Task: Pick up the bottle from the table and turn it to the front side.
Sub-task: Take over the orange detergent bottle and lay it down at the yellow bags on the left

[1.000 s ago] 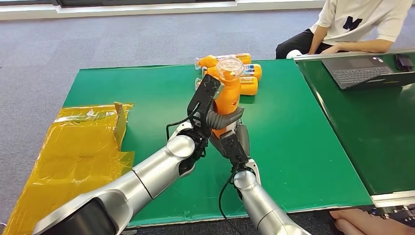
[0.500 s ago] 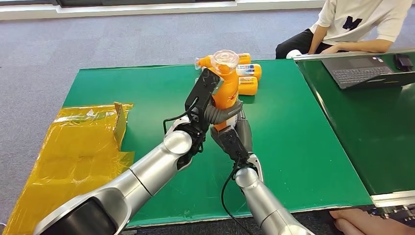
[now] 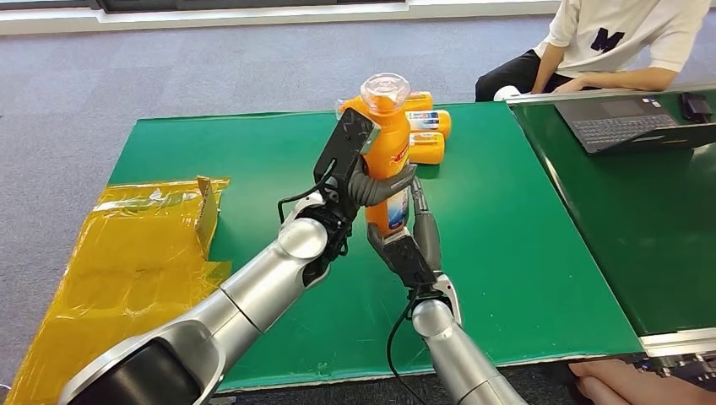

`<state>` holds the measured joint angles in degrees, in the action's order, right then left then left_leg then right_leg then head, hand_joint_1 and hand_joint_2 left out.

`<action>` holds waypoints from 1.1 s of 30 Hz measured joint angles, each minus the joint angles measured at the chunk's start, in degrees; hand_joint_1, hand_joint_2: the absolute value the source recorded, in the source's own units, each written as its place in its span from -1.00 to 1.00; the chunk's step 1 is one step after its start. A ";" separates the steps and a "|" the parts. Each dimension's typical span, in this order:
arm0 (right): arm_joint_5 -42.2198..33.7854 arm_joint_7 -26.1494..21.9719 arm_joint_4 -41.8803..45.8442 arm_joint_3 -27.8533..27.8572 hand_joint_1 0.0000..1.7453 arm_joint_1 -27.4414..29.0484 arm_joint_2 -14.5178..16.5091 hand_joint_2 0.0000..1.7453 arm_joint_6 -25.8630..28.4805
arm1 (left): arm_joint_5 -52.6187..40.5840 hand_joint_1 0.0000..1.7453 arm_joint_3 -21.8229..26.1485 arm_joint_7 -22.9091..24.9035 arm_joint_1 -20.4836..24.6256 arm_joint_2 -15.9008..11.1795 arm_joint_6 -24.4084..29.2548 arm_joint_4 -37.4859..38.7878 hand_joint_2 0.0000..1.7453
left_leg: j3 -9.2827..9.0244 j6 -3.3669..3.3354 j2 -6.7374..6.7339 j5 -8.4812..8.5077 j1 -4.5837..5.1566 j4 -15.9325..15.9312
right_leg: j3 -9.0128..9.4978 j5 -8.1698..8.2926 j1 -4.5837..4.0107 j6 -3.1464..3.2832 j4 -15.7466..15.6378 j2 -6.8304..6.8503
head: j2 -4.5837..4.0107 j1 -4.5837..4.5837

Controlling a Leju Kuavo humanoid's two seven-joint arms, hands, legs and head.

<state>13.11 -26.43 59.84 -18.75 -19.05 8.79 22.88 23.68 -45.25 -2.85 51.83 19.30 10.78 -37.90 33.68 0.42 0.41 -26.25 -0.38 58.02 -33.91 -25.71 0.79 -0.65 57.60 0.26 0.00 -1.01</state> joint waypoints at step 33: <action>4.85 1.86 16.10 1.32 -1.00 10.18 -1.25 -1.00 0.09 | -14.19 1.00 5.36 -0.08 0.30 -2.31 1.70 0.04 1.00 | 0.01 -0.01 -0.01 -0.01 0.00 0.00 | 0.00 0.00 0.00 -0.01 -0.01 0.00 | 0.00 0.00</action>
<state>17.96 -24.57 75.94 -17.43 -8.87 7.54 22.97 9.49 -39.89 -2.93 52.14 16.99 12.48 -37.86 33.69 0.42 0.41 -26.25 -0.38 58.01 -33.92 -25.71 0.79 -0.66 57.59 0.26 0.00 -1.01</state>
